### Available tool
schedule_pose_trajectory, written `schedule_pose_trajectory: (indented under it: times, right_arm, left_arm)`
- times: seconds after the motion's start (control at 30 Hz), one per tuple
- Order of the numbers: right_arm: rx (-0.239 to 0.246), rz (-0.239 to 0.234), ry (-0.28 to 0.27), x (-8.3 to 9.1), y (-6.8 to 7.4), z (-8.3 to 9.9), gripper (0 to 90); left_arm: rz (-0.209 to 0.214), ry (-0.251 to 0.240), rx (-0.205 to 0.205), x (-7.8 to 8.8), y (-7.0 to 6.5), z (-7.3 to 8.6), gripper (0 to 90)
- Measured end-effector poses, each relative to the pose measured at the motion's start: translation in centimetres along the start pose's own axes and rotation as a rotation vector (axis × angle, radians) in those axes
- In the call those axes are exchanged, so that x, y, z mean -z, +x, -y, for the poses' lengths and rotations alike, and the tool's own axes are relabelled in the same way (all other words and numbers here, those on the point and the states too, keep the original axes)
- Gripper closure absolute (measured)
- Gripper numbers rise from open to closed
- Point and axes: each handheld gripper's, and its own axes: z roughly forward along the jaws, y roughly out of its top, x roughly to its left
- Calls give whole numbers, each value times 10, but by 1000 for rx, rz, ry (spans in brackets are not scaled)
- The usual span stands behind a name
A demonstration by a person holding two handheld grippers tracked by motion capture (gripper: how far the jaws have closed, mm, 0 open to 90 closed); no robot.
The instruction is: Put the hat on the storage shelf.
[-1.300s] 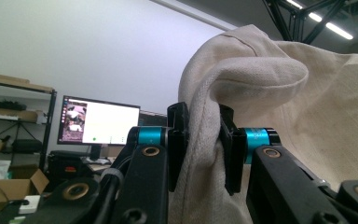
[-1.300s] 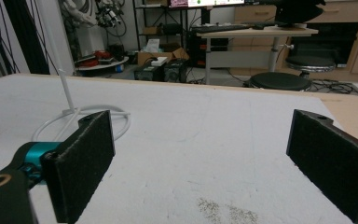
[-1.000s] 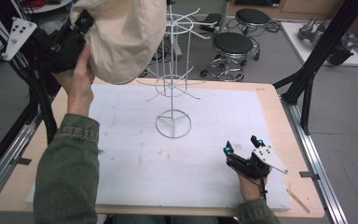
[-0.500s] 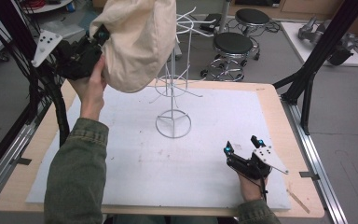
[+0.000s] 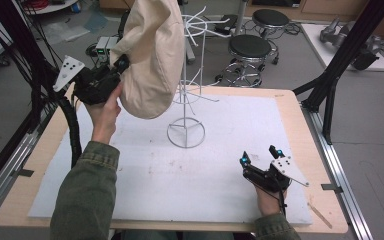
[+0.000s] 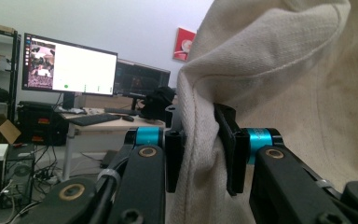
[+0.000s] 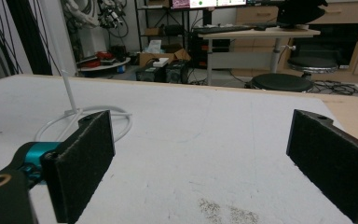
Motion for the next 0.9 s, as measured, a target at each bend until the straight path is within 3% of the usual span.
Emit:
schedule_pose_trajectory:
  times: [0.3,0.4,0.57,0.73,0.9]
  right_arm:
    - [7,1,-5,1,0,0,66]
    - [5,3,-5,1,0,0,66]
    - [5,12,-3,1,0,0,65]
    - [8,12,-2,2,1,0,66]
    - [9,16,-1,2,1,0,66]
  left_arm:
    - [-14,-11,16,3,0,-3,713]
    - [-26,-30,46,6,2,-6,667]
    - [-50,-52,25,14,5,-7,562]
    - [-40,-98,41,27,12,-6,536]
    - [-39,-102,26,37,17,-7,486]
